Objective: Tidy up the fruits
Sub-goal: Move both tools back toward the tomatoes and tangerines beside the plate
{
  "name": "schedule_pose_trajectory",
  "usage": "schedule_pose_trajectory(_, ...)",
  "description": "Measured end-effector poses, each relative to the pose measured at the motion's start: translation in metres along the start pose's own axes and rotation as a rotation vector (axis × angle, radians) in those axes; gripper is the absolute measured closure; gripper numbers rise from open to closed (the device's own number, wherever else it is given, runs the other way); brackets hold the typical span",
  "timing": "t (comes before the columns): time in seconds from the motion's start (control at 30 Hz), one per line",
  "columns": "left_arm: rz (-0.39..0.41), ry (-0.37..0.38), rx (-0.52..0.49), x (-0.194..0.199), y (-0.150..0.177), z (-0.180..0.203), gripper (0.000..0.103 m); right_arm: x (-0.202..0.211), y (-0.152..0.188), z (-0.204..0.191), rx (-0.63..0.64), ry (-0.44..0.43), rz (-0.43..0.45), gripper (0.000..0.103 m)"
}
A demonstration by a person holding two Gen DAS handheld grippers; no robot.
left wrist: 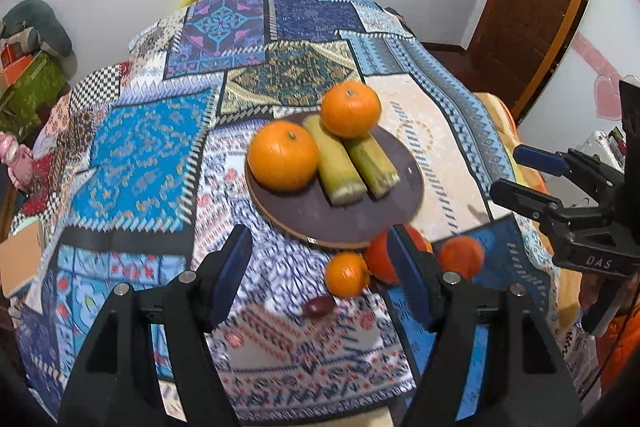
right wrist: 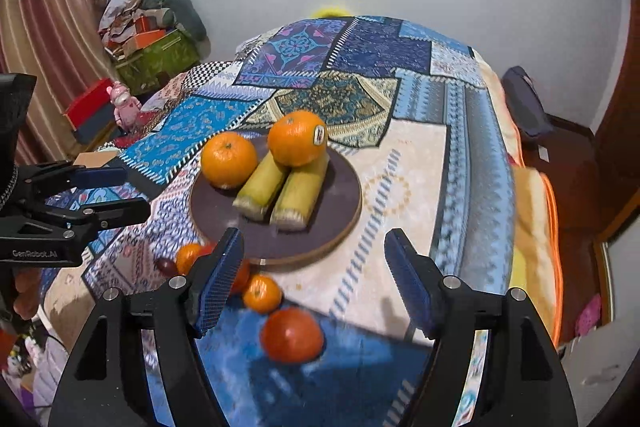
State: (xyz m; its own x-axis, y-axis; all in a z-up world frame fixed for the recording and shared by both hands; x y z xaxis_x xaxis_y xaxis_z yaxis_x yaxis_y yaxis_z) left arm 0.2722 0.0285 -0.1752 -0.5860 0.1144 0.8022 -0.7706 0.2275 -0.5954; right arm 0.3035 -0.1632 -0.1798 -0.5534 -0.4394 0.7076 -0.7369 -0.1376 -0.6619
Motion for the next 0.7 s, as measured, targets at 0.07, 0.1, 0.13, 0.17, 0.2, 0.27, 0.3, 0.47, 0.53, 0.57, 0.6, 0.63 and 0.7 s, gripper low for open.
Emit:
schedule_pose_trajectory(0.07,-0.011,0.008,0.005,-0.002,0.007,0.006,0.033,0.001,0.011,0.002,-0.012,0.005,-0.005,0.033)
schedule_pose_trajectory(0.1,-0.019,0.014,0.009,-0.004,0.011,0.01,0.033,0.001,0.015,0.002,-0.015,0.008,-0.008,0.033)
schedule_pose_trajectory(0.13,-0.023,0.018,0.01,-0.005,0.013,0.012,0.033,0.002,0.019,0.003,-0.019,0.009,-0.011,0.033)
schedule_pose_trajectory(0.17,-0.027,0.021,0.012,-0.007,0.015,0.015,0.033,0.0,0.025,0.003,-0.026,0.008,-0.019,0.033)
schedule_pose_trajectory(0.2,-0.033,0.026,0.013,-0.009,0.018,0.019,0.033,0.0,0.029,0.004,-0.031,0.007,-0.024,0.033)
schedule_pose_trajectory(0.27,-0.038,0.036,0.014,-0.012,0.022,0.024,0.033,-0.002,0.037,0.005,-0.039,0.011,-0.033,0.033)
schedule_pose_trajectory(0.3,-0.041,0.042,0.013,-0.014,0.024,0.027,0.033,-0.002,0.04,0.005,-0.044,0.013,-0.034,0.033)
schedule_pose_trajectory(0.47,-0.053,0.062,0.01,-0.029,0.029,0.04,0.033,-0.01,0.06,0.012,-0.08,0.013,-0.064,0.033)
schedule_pose_trajectory(0.53,-0.06,0.074,0.016,-0.036,0.03,0.044,0.033,-0.014,0.065,0.015,-0.097,0.014,-0.074,0.033)
schedule_pose_trajectory(0.57,-0.061,0.076,0.018,-0.039,0.03,0.045,0.034,-0.016,0.067,0.016,-0.108,0.01,-0.08,0.033)
schedule_pose_trajectory(0.6,-0.06,0.072,0.017,-0.042,0.029,0.047,0.034,-0.018,0.069,0.018,-0.118,0.003,-0.088,0.033)
schedule_pose_trajectory(0.63,-0.058,0.069,0.013,-0.044,0.029,0.048,0.034,-0.019,0.07,0.018,-0.123,0.001,-0.094,0.033)
schedule_pose_trajectory(0.7,-0.058,0.074,0.004,-0.048,0.026,0.051,0.034,-0.022,0.072,0.018,-0.123,0.001,-0.1,0.033)
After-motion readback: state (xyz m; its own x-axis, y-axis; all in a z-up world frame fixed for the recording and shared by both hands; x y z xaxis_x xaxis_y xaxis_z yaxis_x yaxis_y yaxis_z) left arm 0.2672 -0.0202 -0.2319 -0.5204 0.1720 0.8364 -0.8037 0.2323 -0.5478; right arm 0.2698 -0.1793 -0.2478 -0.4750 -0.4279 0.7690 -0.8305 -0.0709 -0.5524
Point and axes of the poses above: each gripper's, at about its wrist camera, not at the fingertips, and x roughly against the way its jaws point, z to its right, y to its underside, the point moved 5 cm from there along -x, roughly the way its jaws point, and after that the axes turned 13 degrees about -x, right-handed, at the moved point
